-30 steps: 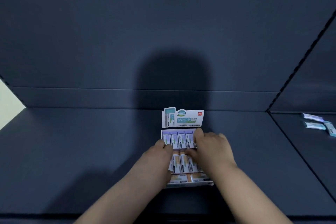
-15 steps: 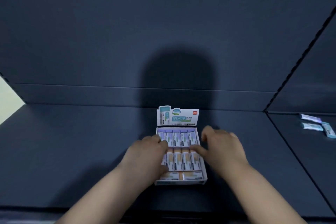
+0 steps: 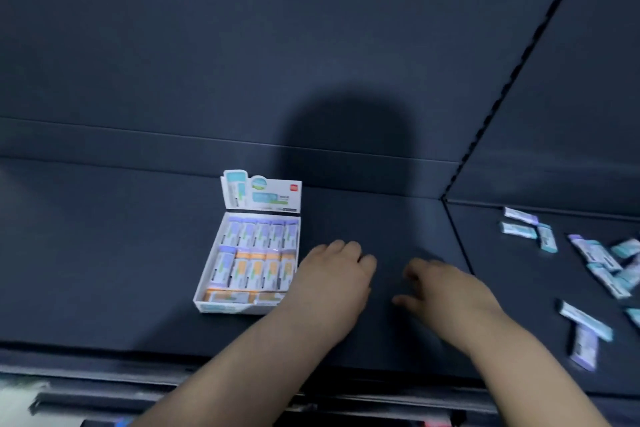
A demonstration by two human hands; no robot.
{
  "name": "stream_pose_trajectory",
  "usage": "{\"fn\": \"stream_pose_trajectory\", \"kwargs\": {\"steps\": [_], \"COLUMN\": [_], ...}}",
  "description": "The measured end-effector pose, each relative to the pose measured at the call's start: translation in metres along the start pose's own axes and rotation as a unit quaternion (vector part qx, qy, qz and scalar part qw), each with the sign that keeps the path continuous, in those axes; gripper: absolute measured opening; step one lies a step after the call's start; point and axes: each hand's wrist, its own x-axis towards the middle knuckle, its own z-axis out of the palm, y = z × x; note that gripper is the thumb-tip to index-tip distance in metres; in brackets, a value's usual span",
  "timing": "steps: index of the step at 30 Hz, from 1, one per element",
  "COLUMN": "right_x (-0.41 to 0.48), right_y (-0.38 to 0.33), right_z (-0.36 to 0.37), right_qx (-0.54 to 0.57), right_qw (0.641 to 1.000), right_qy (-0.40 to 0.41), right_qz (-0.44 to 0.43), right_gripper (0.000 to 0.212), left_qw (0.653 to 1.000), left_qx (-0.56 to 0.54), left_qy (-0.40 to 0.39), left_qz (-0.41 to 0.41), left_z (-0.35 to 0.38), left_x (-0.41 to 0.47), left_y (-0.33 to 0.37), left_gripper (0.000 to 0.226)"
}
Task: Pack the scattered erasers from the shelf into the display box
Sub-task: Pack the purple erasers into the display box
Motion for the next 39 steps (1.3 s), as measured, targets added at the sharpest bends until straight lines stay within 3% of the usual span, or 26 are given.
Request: {"fn": "stream_pose_trajectory", "kwargs": {"steps": [15, 23, 32, 39], "right_x": [-0.045, -0.072, -0.099, -0.083], "right_y": [0.062, 0.158, 0.327, 0.347], "right_z": [0.011, 0.024, 0.007, 0.008], "right_qx": [0.063, 0.135, 0.143, 0.151], "right_qw": [0.988, 0.97, 0.977, 0.98], "right_qy": [0.136, 0.196, 0.157, 0.122], "right_qz": [0.044, 0.044, 0.035, -0.035], "right_gripper": [0.032, 0.024, 0.018, 0.021], "left_qw": [0.996, 0.997, 0.994, 0.979], "left_qx": [-0.022, -0.014, -0.036, -0.08], "left_qy": [-0.063, -0.049, -0.08, -0.107], "left_qz": [0.058, 0.054, -0.061, -0.153], "left_z": [0.005, 0.023, 0.046, 0.058], "left_x": [0.027, 0.056, 0.101, 0.109], "left_y": [0.054, 0.142, 0.28, 0.298], "left_gripper": [0.033, 0.03, 0.031, 0.032]}}
